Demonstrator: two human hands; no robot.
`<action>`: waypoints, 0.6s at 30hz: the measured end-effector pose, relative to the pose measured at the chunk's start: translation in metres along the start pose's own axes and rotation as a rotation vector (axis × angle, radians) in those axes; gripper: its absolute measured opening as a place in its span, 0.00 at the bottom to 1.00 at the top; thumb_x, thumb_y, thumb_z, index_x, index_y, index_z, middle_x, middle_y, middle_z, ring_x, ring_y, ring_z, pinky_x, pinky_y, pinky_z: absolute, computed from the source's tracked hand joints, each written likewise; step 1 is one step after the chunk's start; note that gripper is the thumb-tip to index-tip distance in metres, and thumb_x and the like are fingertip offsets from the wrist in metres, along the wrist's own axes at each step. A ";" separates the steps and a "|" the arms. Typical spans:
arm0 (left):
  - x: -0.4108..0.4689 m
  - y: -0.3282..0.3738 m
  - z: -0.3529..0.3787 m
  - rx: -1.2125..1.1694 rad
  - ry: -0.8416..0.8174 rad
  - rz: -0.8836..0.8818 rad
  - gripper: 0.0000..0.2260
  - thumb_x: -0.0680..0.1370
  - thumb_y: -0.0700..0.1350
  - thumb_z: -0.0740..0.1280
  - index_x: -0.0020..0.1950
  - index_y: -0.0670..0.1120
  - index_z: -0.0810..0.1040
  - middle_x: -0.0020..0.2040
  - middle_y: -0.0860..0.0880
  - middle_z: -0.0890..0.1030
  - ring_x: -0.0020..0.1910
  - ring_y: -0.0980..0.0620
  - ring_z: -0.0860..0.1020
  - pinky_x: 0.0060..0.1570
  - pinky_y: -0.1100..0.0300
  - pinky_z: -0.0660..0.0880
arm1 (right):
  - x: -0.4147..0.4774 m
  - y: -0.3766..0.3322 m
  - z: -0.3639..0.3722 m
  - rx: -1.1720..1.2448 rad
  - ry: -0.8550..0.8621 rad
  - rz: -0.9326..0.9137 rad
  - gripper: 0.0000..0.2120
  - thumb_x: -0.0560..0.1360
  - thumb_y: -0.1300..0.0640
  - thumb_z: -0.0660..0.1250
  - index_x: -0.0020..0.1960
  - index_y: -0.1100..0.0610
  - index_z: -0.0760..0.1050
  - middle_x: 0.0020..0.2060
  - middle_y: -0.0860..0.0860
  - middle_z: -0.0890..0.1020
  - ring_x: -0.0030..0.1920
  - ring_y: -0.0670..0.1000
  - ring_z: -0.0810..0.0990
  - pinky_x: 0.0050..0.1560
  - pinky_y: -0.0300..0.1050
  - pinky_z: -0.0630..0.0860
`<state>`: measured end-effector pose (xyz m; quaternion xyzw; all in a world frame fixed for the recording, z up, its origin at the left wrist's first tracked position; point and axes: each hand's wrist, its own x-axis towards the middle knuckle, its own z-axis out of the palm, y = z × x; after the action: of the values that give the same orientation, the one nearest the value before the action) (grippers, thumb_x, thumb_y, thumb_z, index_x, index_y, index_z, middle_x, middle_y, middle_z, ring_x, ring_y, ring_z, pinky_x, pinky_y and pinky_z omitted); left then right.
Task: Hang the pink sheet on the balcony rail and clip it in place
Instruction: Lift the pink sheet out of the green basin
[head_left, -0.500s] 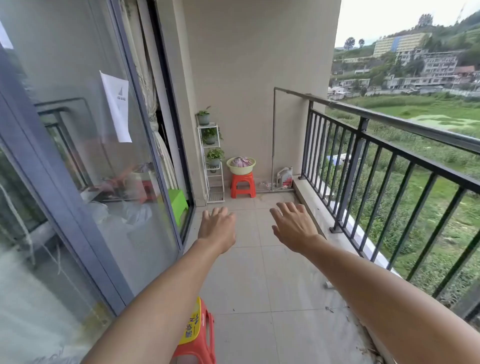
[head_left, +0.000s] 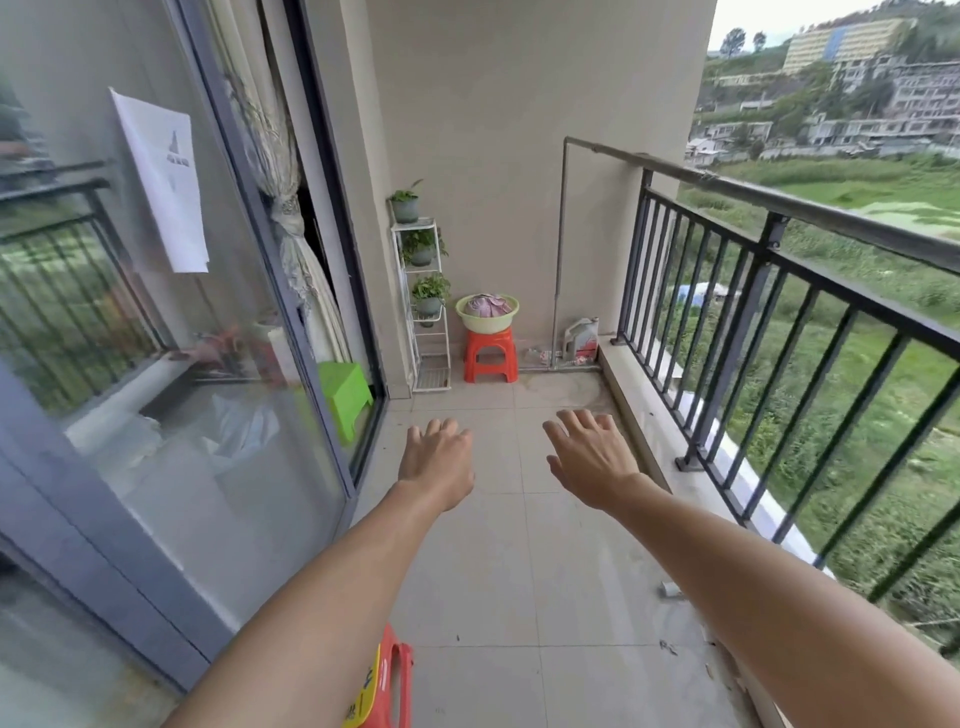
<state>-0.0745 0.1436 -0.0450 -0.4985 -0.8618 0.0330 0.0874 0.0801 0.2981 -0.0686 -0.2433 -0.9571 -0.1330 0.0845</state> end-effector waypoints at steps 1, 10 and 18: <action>0.015 0.002 0.002 -0.007 -0.001 -0.009 0.13 0.77 0.47 0.61 0.61 0.48 0.74 0.60 0.47 0.74 0.61 0.45 0.71 0.58 0.49 0.64 | 0.014 0.010 0.006 0.001 0.004 -0.001 0.20 0.78 0.48 0.62 0.66 0.56 0.70 0.64 0.56 0.74 0.63 0.59 0.73 0.60 0.55 0.69; 0.127 -0.019 0.032 -0.017 -0.023 -0.047 0.12 0.77 0.46 0.61 0.60 0.48 0.74 0.59 0.47 0.74 0.60 0.45 0.72 0.58 0.48 0.64 | 0.133 0.056 0.048 -0.007 -0.039 -0.050 0.21 0.78 0.47 0.62 0.66 0.56 0.70 0.64 0.56 0.74 0.64 0.59 0.72 0.60 0.56 0.69; 0.260 -0.059 0.081 -0.028 -0.064 -0.022 0.12 0.77 0.46 0.61 0.60 0.47 0.73 0.59 0.46 0.73 0.60 0.45 0.71 0.58 0.49 0.64 | 0.261 0.075 0.115 -0.021 -0.072 -0.061 0.19 0.76 0.47 0.64 0.63 0.56 0.73 0.61 0.56 0.77 0.61 0.60 0.74 0.57 0.56 0.71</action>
<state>-0.2665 0.3417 -0.0860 -0.4886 -0.8701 0.0357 0.0532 -0.1210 0.5111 -0.1024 -0.2197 -0.9650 -0.1366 0.0431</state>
